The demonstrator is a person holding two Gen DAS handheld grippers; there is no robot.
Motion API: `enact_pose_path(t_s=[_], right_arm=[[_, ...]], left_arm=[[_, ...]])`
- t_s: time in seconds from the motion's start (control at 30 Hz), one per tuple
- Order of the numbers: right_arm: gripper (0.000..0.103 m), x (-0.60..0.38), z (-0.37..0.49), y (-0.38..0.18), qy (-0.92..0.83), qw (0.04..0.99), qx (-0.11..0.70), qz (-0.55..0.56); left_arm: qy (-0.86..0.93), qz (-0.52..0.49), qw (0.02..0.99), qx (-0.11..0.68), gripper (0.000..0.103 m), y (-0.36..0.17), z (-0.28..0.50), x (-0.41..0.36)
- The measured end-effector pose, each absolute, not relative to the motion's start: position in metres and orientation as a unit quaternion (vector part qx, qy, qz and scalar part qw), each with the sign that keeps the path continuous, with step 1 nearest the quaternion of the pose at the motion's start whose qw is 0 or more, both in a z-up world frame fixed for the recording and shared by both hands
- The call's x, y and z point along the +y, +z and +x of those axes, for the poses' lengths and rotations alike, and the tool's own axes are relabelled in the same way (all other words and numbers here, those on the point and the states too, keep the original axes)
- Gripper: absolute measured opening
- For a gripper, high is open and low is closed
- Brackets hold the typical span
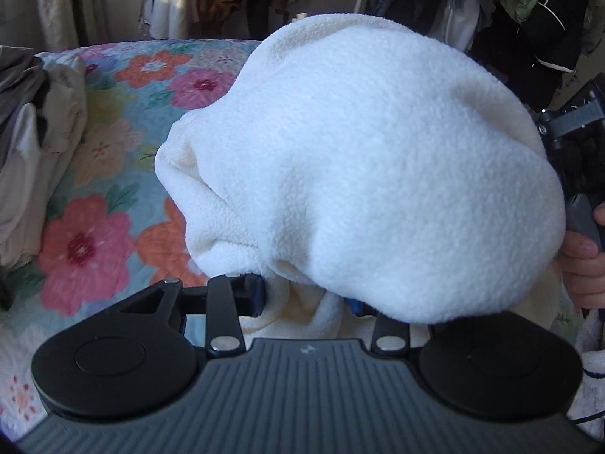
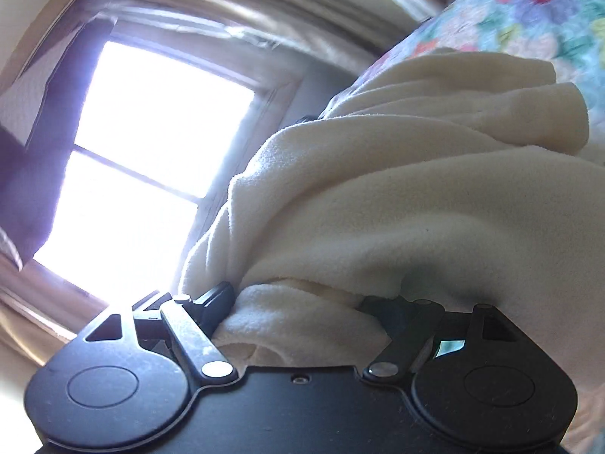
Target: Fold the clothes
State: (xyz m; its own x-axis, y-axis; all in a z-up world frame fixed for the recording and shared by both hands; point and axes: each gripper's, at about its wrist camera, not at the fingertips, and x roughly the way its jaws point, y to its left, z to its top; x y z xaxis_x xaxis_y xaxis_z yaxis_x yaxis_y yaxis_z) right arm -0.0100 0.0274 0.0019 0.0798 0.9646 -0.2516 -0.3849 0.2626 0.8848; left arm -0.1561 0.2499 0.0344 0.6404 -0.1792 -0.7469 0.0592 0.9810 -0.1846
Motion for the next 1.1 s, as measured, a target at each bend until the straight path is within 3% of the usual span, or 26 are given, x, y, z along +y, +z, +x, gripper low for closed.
enact_pose_path(t_s=[0.23, 0.37, 0.5, 0.63, 0.8, 0.97, 1.1], right_arm=[[0.084, 0.087, -0.052, 0.026, 0.566, 0.67, 0.42, 0.233], [0.084, 0.113, -0.053, 0.019, 0.533, 0.718, 0.434, 0.109], [0.084, 0.117, -0.043, -0.005, 0.425, 0.746, 0.513, 0.007], [0.084, 0.091, -0.061, -0.005, 0.368, 0.754, 0.544, -0.017], [0.084, 0.083, -0.098, 0.042, 0.359, 0.762, 0.535, -0.059], [0.084, 0.08, -0.123, 0.095, 0.362, 0.748, 0.555, 0.033], [0.084, 0.09, -0.144, 0.134, 0.384, 0.754, 0.533, -0.021]], left_arm=[[-0.003, -0.064, 0.915, 0.399, 0.038, 0.037, -0.218, 0.28], [0.021, -0.069, 0.884, 0.461, 0.039, -0.006, -0.205, 0.284], [0.026, -0.064, 0.841, 0.537, 0.042, -0.059, -0.226, 0.275], [0.034, -0.044, 0.847, 0.529, 0.047, -0.067, -0.264, 0.265], [0.013, -0.01, 0.87, 0.493, 0.053, -0.007, -0.294, 0.268], [-0.024, 0.019, 0.883, 0.469, 0.061, 0.074, -0.311, 0.287], [-0.051, 0.058, 0.876, 0.475, 0.074, 0.138, -0.33, 0.296]])
